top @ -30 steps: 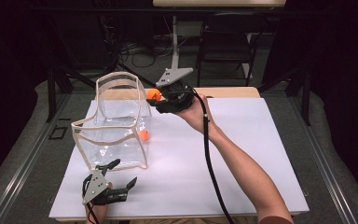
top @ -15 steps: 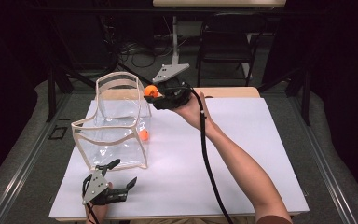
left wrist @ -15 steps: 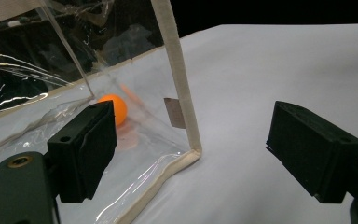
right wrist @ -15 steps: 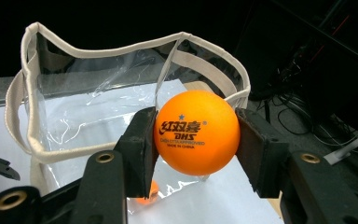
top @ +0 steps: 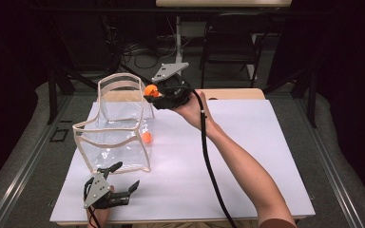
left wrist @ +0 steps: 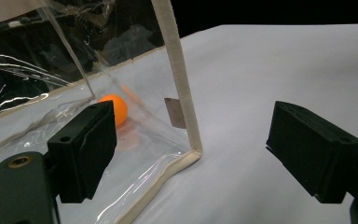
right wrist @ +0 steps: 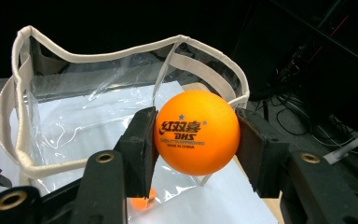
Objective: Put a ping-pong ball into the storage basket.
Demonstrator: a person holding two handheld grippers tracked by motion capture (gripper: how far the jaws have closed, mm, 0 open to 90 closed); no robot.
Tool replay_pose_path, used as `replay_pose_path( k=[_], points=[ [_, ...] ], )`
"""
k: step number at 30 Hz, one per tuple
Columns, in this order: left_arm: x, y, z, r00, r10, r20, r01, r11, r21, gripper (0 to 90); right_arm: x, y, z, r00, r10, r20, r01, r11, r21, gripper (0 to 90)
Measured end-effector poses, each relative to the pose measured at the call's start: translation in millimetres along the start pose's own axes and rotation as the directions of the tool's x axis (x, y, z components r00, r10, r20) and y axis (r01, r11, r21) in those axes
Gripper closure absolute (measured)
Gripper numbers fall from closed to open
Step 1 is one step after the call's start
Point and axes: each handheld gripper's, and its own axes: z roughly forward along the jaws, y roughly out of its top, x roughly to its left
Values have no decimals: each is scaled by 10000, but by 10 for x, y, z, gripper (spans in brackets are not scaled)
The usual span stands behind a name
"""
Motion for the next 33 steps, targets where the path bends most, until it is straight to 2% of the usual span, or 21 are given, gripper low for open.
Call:
replay_pose_path(
  k=[33],
  points=[
    [-3, 2, -1, 10000, -18, 2, 18, 10000, -36, 155, 81, 110, 166, 9999, -146, -16, 145, 9998, -145, 505]
  ],
)
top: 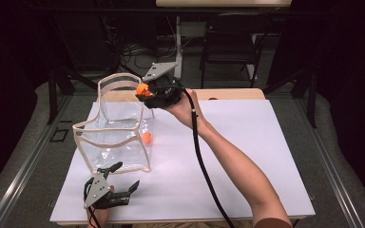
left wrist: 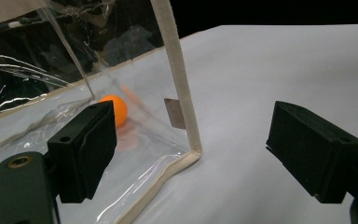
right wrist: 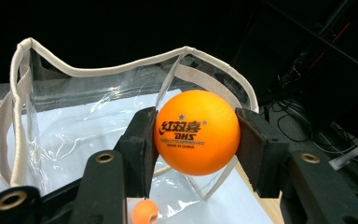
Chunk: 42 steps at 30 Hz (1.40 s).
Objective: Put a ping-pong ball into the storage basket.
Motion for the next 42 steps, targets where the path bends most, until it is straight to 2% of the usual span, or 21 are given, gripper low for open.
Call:
replay_pose_path(
  k=[42],
  points=[
    [6, 1, -11, 10000, 10, -8, -10, 10000, -20, 155, 116, 37, 230, 9996, 185, -203, -190, 9995, -246, 505]
  ],
)
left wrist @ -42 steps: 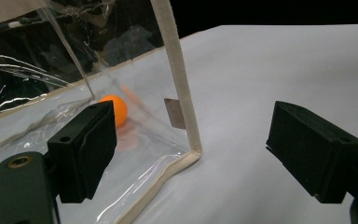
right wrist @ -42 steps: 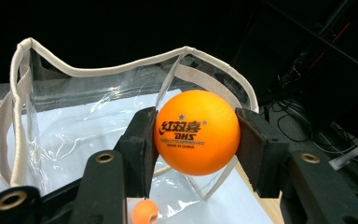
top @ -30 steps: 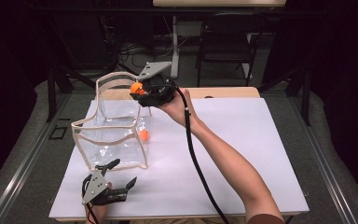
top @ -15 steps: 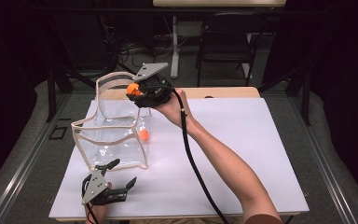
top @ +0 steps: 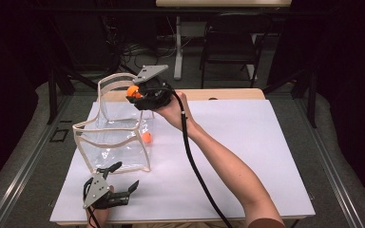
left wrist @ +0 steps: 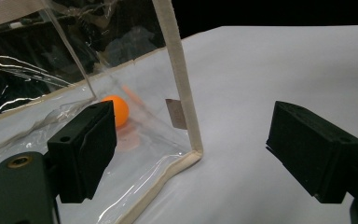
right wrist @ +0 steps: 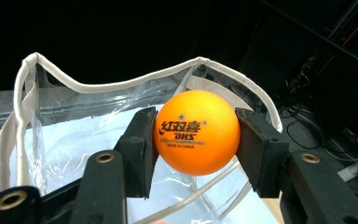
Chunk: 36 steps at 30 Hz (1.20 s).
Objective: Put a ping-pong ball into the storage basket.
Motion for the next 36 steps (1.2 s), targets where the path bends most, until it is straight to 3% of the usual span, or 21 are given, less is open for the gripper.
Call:
replay_pose_path(
  k=[36],
  points=[
    [4, 0, -6, 10000, -38, -46, 38, 10000, -51, 155, -62, 7, 207, 9997, 239, -27, -238, 9989, 415, 505]
  ],
)
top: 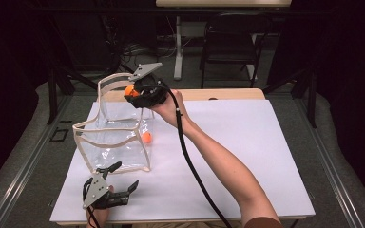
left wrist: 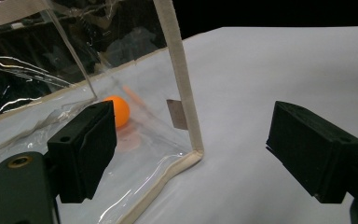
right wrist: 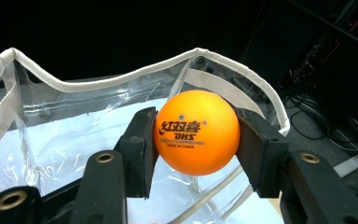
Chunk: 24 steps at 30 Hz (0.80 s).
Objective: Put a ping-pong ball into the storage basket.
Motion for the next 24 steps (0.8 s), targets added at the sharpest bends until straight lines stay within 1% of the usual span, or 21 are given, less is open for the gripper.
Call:
replay_pose_path(
  k=[9, 17, 24],
  points=[
    [-1, 1, 0, 10000, 7, 11, -7, 10000, 3, 155, -26, -15, 65, 9999, 109, -35, -109, 9998, 182, 505],
    [8, -1, -6, 10000, 47, 26, -47, 10000, 42, 155, -16, -22, 141, 9999, 109, -119, -102, 9983, 577, 505],
    [4, 0, -6, 10000, 10, 5, -10, 10000, 13, 155, -3, -23, 166, 9998, 49, -210, -31, 9963, 857, 504]
  ],
)
